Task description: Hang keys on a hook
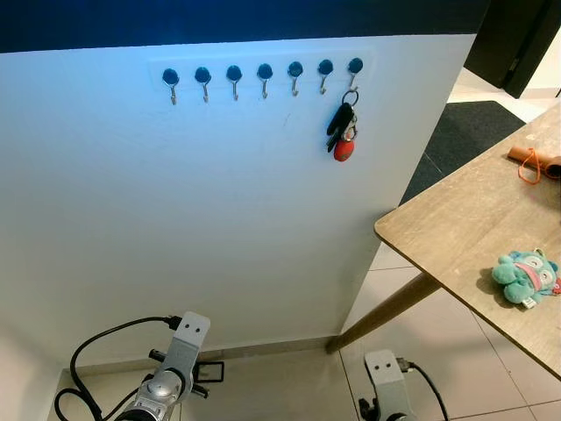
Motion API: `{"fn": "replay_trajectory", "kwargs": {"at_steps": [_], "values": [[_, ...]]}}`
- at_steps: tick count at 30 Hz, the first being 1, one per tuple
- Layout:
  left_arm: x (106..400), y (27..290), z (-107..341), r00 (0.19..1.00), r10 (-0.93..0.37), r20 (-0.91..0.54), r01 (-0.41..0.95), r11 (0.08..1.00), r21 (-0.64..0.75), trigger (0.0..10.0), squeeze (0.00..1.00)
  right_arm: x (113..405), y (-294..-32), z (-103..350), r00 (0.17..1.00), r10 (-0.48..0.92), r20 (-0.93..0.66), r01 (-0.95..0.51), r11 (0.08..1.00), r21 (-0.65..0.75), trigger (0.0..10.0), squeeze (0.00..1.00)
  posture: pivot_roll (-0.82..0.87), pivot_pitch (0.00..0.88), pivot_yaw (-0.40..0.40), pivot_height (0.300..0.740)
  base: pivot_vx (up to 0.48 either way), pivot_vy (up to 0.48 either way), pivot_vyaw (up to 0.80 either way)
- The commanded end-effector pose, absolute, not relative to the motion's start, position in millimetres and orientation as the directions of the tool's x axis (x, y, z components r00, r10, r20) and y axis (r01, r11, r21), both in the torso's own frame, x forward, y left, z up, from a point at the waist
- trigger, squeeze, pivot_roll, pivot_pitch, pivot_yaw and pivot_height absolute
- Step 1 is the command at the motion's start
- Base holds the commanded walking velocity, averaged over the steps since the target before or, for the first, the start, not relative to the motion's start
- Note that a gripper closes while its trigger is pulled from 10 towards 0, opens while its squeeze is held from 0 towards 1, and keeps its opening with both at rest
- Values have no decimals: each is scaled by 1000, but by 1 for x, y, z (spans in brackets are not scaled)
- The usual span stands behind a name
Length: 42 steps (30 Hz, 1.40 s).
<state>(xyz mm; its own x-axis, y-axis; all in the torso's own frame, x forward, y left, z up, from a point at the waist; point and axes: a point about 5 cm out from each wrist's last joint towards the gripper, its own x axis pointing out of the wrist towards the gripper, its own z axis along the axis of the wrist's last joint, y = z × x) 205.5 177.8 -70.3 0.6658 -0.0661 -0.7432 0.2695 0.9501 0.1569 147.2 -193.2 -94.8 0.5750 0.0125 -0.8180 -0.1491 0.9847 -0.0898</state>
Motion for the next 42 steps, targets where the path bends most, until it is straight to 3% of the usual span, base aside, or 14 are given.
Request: {"fn": "replay_trajectory", "kwargs": {"at_steps": [1,9,21,25,33,39,42], "values": [[204,173,-72,658,-85,-748,294,944,151,10000,0,148,-192,-95,581,11,-814,-128,989,-78,10000,0,12,5,0,740,0,0,0],[201,179,-73,651,-68,-756,284,945,161,10000,0,147,-185,-96,578,18,-816,-117,991,-61,10000,0,21,15,17,740,0,0,0],[198,184,-75,645,-39,-763,211,969,129,10000,0,166,-185,-87,653,21,-757,-102,993,-60,10000,0,42,35,-23,740,0,0,0],[191,179,-78,639,-57,-767,247,960,134,10000,0,184,-196,-76,717,-40,-696,-18,997,-76,10000,0,53,36,-63,740,0,0,0],[185,180,-80,644,-32,-764,200,971,128,10000,0,208,-198,-59,799,-22,-600,-57,992,-112,10000,0,43,39,-81,740,0,0,0],[190,182,-77,681,-24,-732,169,977,126,10000,0,202,-185,-64,773,95,-627,-127,992,-6,10000,0,52,38,-86,740,0,0,0],[197,179,-72,716,-64,-695,135,990,48,10000,0,190,-177,-72,745,121,-656,-157,988,4,10000,0,61,40,-76,740,0,0,0]]}}
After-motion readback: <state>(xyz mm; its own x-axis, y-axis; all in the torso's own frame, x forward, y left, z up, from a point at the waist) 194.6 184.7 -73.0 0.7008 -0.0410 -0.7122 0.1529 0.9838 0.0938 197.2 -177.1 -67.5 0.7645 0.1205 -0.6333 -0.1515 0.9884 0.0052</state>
